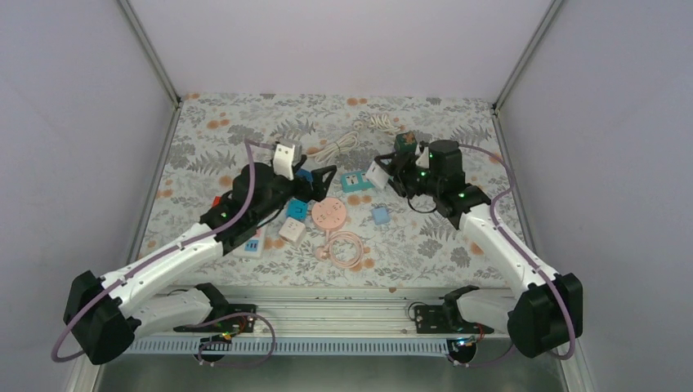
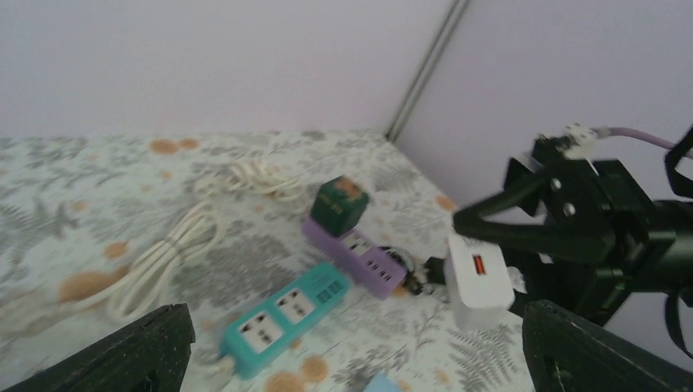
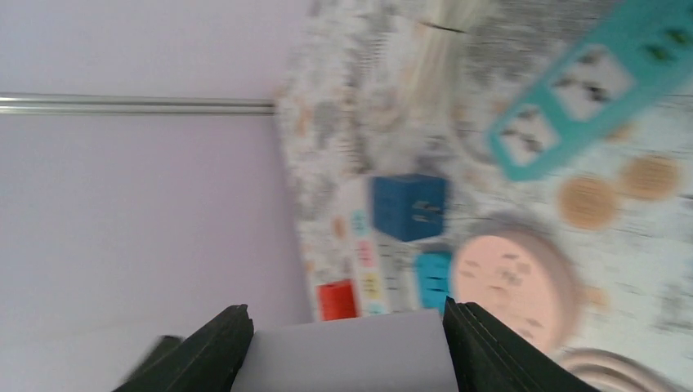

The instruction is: Insert the plug

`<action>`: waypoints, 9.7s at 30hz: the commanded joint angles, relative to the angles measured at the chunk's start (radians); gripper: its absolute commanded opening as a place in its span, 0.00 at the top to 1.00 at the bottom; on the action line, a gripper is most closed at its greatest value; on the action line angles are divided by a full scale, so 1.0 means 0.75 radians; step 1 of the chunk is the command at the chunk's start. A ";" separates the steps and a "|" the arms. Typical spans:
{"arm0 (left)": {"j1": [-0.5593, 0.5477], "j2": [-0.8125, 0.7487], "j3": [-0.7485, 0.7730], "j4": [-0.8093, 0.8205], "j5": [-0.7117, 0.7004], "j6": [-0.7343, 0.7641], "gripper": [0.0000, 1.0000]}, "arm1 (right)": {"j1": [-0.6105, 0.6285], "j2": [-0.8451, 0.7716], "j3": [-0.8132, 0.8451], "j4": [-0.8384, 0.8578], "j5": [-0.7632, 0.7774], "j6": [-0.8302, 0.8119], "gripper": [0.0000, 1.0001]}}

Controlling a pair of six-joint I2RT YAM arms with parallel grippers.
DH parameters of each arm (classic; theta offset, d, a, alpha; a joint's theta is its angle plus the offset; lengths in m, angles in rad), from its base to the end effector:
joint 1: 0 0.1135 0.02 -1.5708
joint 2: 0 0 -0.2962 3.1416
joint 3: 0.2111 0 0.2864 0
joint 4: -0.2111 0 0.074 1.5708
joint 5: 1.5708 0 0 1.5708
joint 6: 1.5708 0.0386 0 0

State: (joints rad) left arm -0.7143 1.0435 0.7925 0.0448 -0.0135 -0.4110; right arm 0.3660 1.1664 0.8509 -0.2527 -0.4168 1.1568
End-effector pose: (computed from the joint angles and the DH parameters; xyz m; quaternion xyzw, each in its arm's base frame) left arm 0.2023 -0.1747 0.3350 0.1130 0.7678 -0.3319 0.5362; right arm 0.2563 0.1149 0.2971 0.2387 0.8301 0.4557 0.2152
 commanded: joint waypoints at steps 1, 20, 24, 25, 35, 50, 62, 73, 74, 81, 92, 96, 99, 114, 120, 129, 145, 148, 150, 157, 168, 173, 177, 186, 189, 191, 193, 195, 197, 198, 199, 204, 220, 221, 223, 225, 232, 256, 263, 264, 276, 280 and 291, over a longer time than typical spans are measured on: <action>-0.124 0.061 -0.022 0.364 -0.098 -0.001 0.00 | 0.005 -0.012 0.075 0.228 -0.175 0.246 0.47; -0.377 0.467 0.063 0.821 -0.221 0.115 0.15 | 0.001 -0.059 0.093 0.275 -0.279 0.389 0.47; -0.385 0.531 0.109 0.831 -0.194 0.196 0.30 | 0.001 -0.096 0.079 0.249 -0.248 0.398 0.46; -0.386 0.544 0.115 0.835 -0.199 0.216 0.36 | 0.001 -0.103 0.076 0.244 -0.242 0.399 0.46; -0.385 0.574 0.061 1.024 -0.253 0.402 0.49 | 0.004 -0.174 0.032 0.191 -0.201 0.419 0.45; -0.382 0.608 -0.022 1.208 -0.180 0.473 0.40 | 0.005 -0.217 0.014 0.256 -0.218 0.546 0.44; -0.381 0.669 -0.001 1.231 -0.140 0.399 0.50 | 0.005 -0.209 0.004 0.308 -0.262 0.580 0.43; -0.310 0.592 0.000 1.102 -0.098 0.519 0.70 | 0.001 -0.212 0.071 0.087 -0.147 0.033 0.01; -0.287 0.577 -0.004 1.064 -0.028 0.534 0.70 | -0.004 -0.206 0.085 0.057 -0.117 -0.122 0.00; -0.185 0.513 0.030 0.746 0.248 0.661 0.70 | -0.022 -0.139 0.365 -0.281 -0.133 -1.125 0.00; -0.169 0.556 0.123 0.547 0.341 0.795 0.70 | -0.003 -0.055 0.435 -0.459 -0.069 -1.341 0.02; -0.165 0.572 0.131 0.540 0.368 0.806 0.70 | 0.021 -0.031 0.403 -0.468 -0.129 -1.357 0.08; -0.164 0.581 0.138 0.532 0.374 0.810 0.70 | 0.044 -0.008 0.408 -0.479 -0.174 -1.361 0.09; -0.162 0.599 0.154 0.521 0.353 0.830 0.70 | 0.066 0.127 0.429 -0.497 -0.066 -1.310 0.35; -0.162 0.608 0.191 0.478 0.304 0.813 0.64 | 0.066 0.138 0.434 -0.463 -0.087 -1.296 0.54; -0.141 0.553 0.240 0.223 -0.092 0.527 0.06 | -0.033 0.288 0.590 -0.391 0.031 -1.349 0.62; 0.106 0.070 0.070 -0.249 -0.297 0.056 0.03 | -0.531 0.627 0.599 -0.248 0.065 -1.696 0.66; 0.150 0.015 0.086 -0.286 -0.295 0.033 0.02 | -0.541 0.697 0.613 -0.241 0.044 -1.766 0.65; 0.168 -0.021 0.093 -0.299 -0.293 0.043 0.02 | -0.540 0.742 0.626 -0.238 0.028 -1.806 0.66; 0.211 -0.052 0.112 -0.312 -0.291 0.091 0.00 | -0.541 0.828 0.621 -0.172 0.030 -1.883 0.66; 0.234 -0.028 0.121 -0.285 -0.280 0.104 0.00 | -0.522 0.894 0.567 -0.039 -0.011 -1.878 0.66; 0.239 -0.017 0.113 -0.277 -0.279 0.105 0.00 | -0.519 0.903 0.550 -0.044 -0.017 -1.893 0.66; 0.241 -0.010 0.111 -0.277 -0.280 0.110 0.00 | -0.509 0.922 0.543 -0.040 -0.012 -1.889 0.65; 0.252 -0.011 0.095 -0.279 -0.286 0.115 0.00 | -0.478 0.967 0.539 -0.052 0.087 -1.882 0.65; 0.255 -0.014 0.089 -0.278 -0.284 0.114 0.00 | -0.472 0.971 0.523 -0.054 0.166 -1.882 0.66; 0.256 -0.013 0.087 -0.277 -0.283 0.114 0.00 | -0.466 0.970 0.512 -0.059 0.195 -1.886 0.66; 0.257 -0.014 0.086 -0.279 -0.284 0.114 0.00 | -0.453 0.964 0.493 -0.043 0.225 -1.885 0.66; 0.259 -0.014 0.083 -0.279 -0.283 0.116 0.00 | -0.441 0.965 0.476 -0.030 0.236 -1.890 0.65; 0.261 -0.015 0.081 -0.279 -0.283 0.116 0.00 | -0.424 0.975 0.465 -0.029 0.261 -1.896 0.65; 0.261 -0.017 0.080 -0.280 -0.283 0.115 0.00 | -0.419 0.986 0.460 -0.031 0.273 -1.901 0.65; 0.262 -0.020 0.079 -0.280 -0.283 0.115 0.00 | -0.413 0.994 0.456 -0.033 0.285 -1.904 0.65; 0.265 -0.019 0.080 -0.283 -0.284 0.114 0.00 | -0.410 1.045 0.424 -0.027 0.325 -1.898 0.64; 0.276 -0.005 0.097 -0.281 -0.276 0.117 0.00 | -0.418 0.900 0.293 0.179 0.275 -1.681 0.61; 0.277 -0.005 0.096 -0.280 -0.275 0.117 0.00 | -0.415 0.871 0.270 0.212 0.260 -1.660 0.60; 0.279 -0.008 0.088 -0.271 -0.275 0.115 0.00 | -0.402 0.831 0.241 0.259 0.203 -1.623 0.58; 0.281 -0.009 0.083 -0.265 -0.274 0.113 0.00 | -0.374 0.814 0.232 0.282 0.202 -1.609 0.58; 0.286 -0.017 0.073 -0.252 -0.273 0.108 0.00 | -0.290 0.843 0.245 0.322 0.298 -1.562 0.58; 0.290 -0.013 0.077 -0.258 -0.270 0.111 0.00 | -0.268 0.819 0.199 0.320 0.399 -1.484 0.33; 0.290 -0.029 0.074 -0.258 -0.277 0.124 0.00 | -0.269 0.699 0.258 0.314 0.306 -1.411 0.03; 0.292 -0.033 0.074 -0.258 -0.278 0.125 0.00 | -0.269 0.676 0.264 0.302 0.306 -1.403 0.00; 0.294 -0.113 0.051 -0.262 -0.239 0.093 0.00 | -0.386 0.456 0.316 -0.119 0.915 -0.909 0.07; 0.294 -0.140 0.046 -0.268 -0.219 0.083 0.00 | -0.465 0.434 0.196 -0.136 0.913 -0.841 0.08; 0.294 -0.154 0.022 -0.270 -0.171 0.074 0.00 | -0.579 0.610 0.119 -0.134 0.765 -0.773 0.21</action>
State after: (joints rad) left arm -0.4992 0.9382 0.8211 -0.1589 -0.1638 -0.3485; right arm -0.0383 1.5967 0.9615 -0.3550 0.1684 0.5156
